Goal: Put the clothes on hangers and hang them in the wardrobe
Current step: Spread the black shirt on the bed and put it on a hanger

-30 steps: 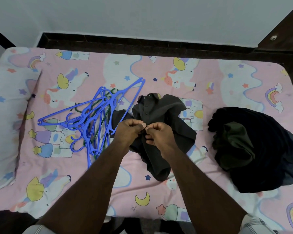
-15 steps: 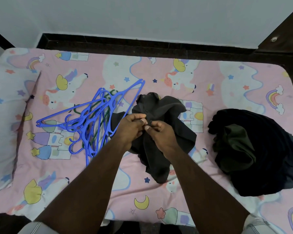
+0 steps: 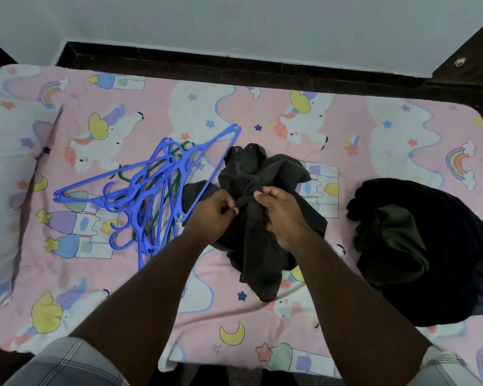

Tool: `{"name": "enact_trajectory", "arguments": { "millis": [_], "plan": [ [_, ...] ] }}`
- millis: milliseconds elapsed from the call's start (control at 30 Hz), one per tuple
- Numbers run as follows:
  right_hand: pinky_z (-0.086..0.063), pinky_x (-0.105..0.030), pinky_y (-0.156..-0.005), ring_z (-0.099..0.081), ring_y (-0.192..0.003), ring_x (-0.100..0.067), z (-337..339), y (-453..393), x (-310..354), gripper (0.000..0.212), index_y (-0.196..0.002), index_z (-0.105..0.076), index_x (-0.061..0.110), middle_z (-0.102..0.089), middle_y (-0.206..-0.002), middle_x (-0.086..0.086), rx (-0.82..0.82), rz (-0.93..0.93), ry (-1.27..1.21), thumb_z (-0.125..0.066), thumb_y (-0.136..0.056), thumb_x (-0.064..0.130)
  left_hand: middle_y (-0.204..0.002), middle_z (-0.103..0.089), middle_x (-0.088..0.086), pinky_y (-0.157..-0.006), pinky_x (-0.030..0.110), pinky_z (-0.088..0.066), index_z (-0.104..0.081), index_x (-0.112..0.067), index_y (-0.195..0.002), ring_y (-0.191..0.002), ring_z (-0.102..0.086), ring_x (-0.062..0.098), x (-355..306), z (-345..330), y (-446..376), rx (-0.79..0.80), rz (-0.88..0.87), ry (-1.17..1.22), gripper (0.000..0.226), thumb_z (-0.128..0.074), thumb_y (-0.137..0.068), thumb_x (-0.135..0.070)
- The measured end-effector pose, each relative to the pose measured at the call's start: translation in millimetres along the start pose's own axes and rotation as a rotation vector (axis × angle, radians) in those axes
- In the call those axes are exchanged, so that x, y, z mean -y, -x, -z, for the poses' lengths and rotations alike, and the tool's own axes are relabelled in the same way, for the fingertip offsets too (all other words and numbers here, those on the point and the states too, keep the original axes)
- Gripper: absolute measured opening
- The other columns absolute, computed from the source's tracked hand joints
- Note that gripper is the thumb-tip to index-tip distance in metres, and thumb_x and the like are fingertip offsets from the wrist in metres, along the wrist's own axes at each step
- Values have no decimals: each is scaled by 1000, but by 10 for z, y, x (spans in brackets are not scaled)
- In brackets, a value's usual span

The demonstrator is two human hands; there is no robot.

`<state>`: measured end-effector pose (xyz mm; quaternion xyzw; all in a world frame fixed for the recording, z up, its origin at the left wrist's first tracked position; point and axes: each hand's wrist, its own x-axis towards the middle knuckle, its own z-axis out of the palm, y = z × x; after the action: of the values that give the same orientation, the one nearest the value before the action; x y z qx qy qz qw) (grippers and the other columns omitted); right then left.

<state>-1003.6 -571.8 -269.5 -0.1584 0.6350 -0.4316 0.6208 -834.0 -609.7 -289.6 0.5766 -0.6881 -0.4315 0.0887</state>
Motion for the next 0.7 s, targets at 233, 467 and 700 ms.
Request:
{"name": "enact_trajectory", "arguments": {
  "millis": [233,467,700],
  "plan": [
    [-58,-42,-89,-71,-87,-21,41,151,-276,29,-106,-71,4,-75,-93,-9,-5,7,585,-81,-78,5,-79,-64,-2,-66,33,-51,-59,-17,-97,-73,-62,14,-37,178,174,-207,-47,-27,7,-63,-93,-21],
    [-54,-31,-87,-66,-87,-15,-268,334,-179,18,-108,-71,11,-70,-91,4,-150,135,499,-69,-93,21,-81,-68,-1,-69,35,-56,-62,-18,-98,-74,-65,17,-120,148,592,-123,-70,-40,5,-61,-95,-14],
    [-59,-24,-76,-71,-94,-23,-327,671,-207,35,-117,-64,5,-72,-107,-15,-5,-173,-10,-66,-86,-10,-98,-71,-1,-86,43,-60,-71,-20,-105,-95,-68,22,-49,103,761,-40,243,376,13,-62,-98,-16]
  ]
}}
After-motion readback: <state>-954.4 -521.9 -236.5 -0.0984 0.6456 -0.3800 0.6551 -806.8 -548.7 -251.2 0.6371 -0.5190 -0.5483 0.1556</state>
